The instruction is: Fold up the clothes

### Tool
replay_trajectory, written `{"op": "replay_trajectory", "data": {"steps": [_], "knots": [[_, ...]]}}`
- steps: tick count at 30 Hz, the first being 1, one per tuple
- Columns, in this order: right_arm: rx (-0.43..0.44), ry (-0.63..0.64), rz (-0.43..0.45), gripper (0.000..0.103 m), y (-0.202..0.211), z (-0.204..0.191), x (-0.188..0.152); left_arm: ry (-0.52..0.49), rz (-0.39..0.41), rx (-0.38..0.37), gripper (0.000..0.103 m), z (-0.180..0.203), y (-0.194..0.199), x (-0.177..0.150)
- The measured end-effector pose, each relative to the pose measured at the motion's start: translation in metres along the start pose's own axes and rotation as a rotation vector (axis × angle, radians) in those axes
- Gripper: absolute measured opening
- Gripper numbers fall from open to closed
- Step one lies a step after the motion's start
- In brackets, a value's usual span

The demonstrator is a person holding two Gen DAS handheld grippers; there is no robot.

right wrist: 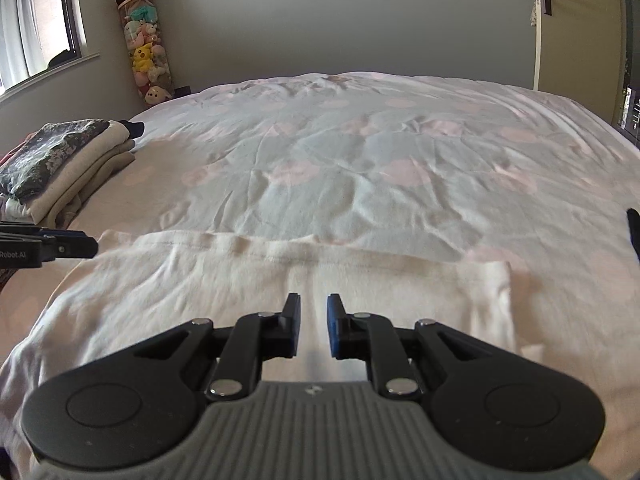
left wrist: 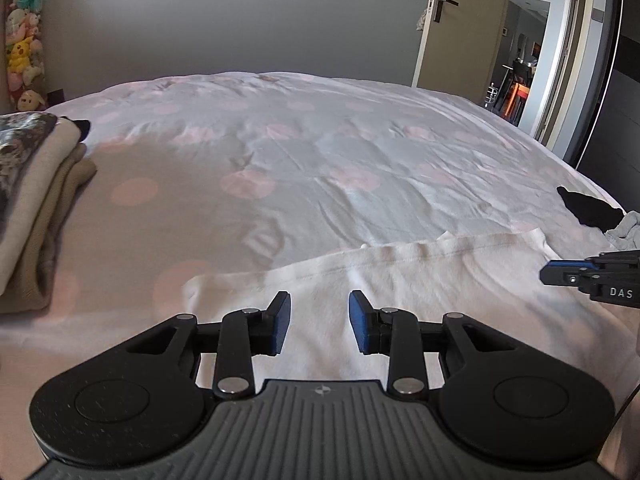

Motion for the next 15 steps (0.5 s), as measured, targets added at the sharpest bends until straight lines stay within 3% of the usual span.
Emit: {"op": "replay_trajectory", "data": {"steps": [6,9,15], "knots": [[-0.056,-0.107,-0.026,0.019,0.056,0.017,-0.035,0.073,-0.016,0.055,0.030,-0.022,0.063,-0.034],[-0.107,-0.167,-0.034,0.031,0.083,0.031,-0.050,0.109,-0.047,0.066,0.031,-0.027,0.085,-0.057],[-0.196,-0.342,-0.064,0.039,0.113,0.063,-0.085,0.227,-0.115,0.051,0.037,-0.034,0.096,-0.114]]}}
Point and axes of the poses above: each gripper's, at about its wrist camera, not at the fingertips, and y roughly against the way its jaws point, z to its right, x to its top, the point moved 9 cm from there along -y, roughly the way its jaws point
